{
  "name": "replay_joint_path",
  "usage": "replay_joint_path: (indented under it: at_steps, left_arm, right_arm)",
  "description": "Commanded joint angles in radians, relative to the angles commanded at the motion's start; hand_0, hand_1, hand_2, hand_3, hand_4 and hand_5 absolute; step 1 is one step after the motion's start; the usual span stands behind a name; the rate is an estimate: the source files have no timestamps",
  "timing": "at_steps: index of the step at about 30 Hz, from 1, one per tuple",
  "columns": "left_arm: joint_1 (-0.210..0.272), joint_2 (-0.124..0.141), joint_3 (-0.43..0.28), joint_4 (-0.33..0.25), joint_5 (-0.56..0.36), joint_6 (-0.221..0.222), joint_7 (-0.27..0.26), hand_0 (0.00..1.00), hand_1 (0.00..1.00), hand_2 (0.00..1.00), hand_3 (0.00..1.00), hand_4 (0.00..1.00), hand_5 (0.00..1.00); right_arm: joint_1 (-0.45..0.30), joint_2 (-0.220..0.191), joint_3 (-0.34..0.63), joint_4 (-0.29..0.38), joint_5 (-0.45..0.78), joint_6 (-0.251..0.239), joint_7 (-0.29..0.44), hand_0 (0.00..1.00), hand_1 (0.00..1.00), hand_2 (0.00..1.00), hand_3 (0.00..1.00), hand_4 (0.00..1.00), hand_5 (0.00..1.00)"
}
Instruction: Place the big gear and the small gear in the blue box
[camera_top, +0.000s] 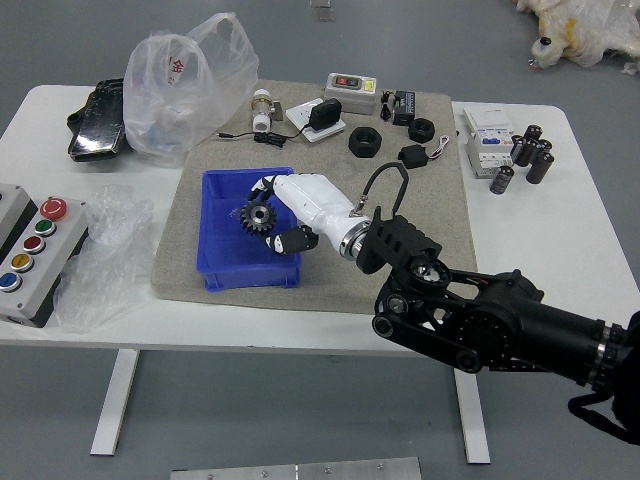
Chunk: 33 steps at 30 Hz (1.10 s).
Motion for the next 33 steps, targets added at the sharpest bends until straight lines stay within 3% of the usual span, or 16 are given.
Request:
replay_joint_path:
  at_steps: [5,6,12,18,24,33]
  left_arm:
    - [-0.001,0.000,0.001,0.000,0.000,0.000,0.000,0.680,0.465,0.527,0.732,0.673,0.297]
    - [-0.001,0.000,0.000,0.000,0.000,0.000,0.000,0.680,0.466,0.527,0.732,0.673,0.297]
    - [0.000,0.000,0.000,0.000,-0.001,0.000,0.000,0.680,0.466,0.527,0.732,0.674,0.297]
    - [0.000,0.000,0.000,0.000,-0.001,0.000,0.000,0.680,0.465,0.527,0.732,0.674,0.297]
    - [0.002,-0.002,0.005,0.000,-0.008,0.001,-0.003,0.680,0.466,0.527,0.731,0.674,0.297]
    - [0.008,-0.001,0.018,0.003,-0.030,0.005,-0.012,0.680,0.467,0.527,0.731,0.674,0.297]
  right_arm:
    - [0.000,0.001,-0.003,-0.002,-0.001,0.011,-0.012,0.783,0.806,0.788,0.853,0.706,0.146]
    - [0.000,0.001,-0.003,-0.003,0.000,0.013,-0.013,0.795,0.849,0.841,0.903,0.837,0.243]
    - [0.000,0.000,-0.002,-0.006,0.005,0.015,-0.018,0.800,0.863,0.872,0.929,0.848,0.257]
    - [-0.007,-0.008,0.035,0.000,0.023,-0.026,-0.018,0.796,0.862,0.873,0.928,0.833,0.254]
    - [-0.045,-0.060,0.161,0.016,0.083,-0.067,0.021,0.792,0.866,0.873,0.920,0.823,0.245]
    - [-0.166,-0.146,0.394,0.051,0.161,-0.122,0.142,0.819,0.872,0.876,0.912,0.835,0.260]
